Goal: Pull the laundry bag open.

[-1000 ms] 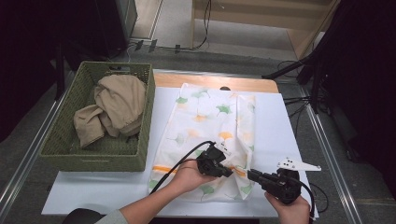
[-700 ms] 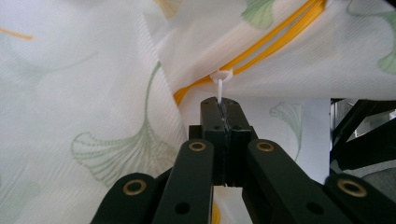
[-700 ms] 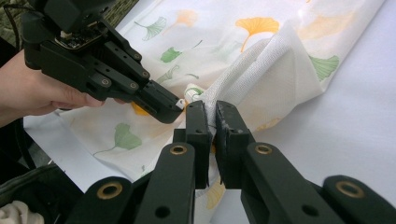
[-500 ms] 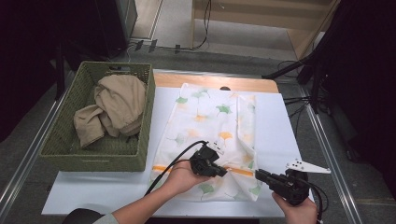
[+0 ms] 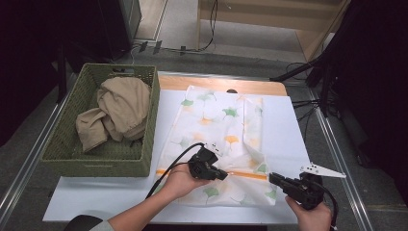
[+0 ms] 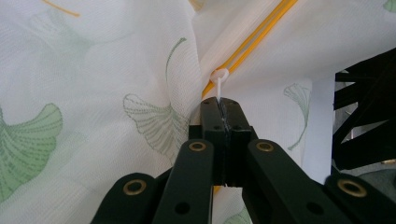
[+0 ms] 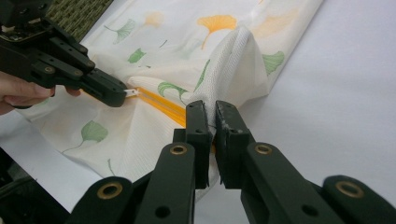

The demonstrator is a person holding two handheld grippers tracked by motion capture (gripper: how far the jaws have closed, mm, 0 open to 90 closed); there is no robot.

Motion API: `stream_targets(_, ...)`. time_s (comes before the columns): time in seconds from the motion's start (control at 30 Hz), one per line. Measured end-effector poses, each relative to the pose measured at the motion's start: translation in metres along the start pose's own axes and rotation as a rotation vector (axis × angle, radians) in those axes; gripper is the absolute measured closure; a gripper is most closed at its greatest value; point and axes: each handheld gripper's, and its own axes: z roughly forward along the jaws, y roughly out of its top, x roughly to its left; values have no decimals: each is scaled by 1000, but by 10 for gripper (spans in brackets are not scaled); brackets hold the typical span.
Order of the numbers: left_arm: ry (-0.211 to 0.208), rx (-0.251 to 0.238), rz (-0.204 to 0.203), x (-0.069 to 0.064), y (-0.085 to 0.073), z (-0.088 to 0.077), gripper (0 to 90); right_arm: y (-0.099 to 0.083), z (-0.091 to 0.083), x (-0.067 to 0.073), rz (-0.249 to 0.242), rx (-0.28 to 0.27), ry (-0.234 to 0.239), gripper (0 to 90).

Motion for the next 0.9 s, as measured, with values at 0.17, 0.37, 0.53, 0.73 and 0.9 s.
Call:
stream_targets(0.17, -4, -8, -2, 0, -2, -5, 900, 0, 1, -3, 4, 4, -9, 857)
stream_targets(0.37, 0, -12, 6, 0, -6, -17, 900, 0, 0, -9, 15, 4, -29, 857)
stream_targets(0.53, -2, -16, -12, 3, -12, -21, 900, 0, 2, -13, 17, 8, -44, 857)
stream_targets(0.73, 14, -4, -14, 5, -19, -28, 900, -1, 4, -19, 28, 11, -61, 857)
stream_targets(0.9, 32, 11, -6, 3, -24, -32, 900, 0, 7, -21, 23, 23, -73, 857)
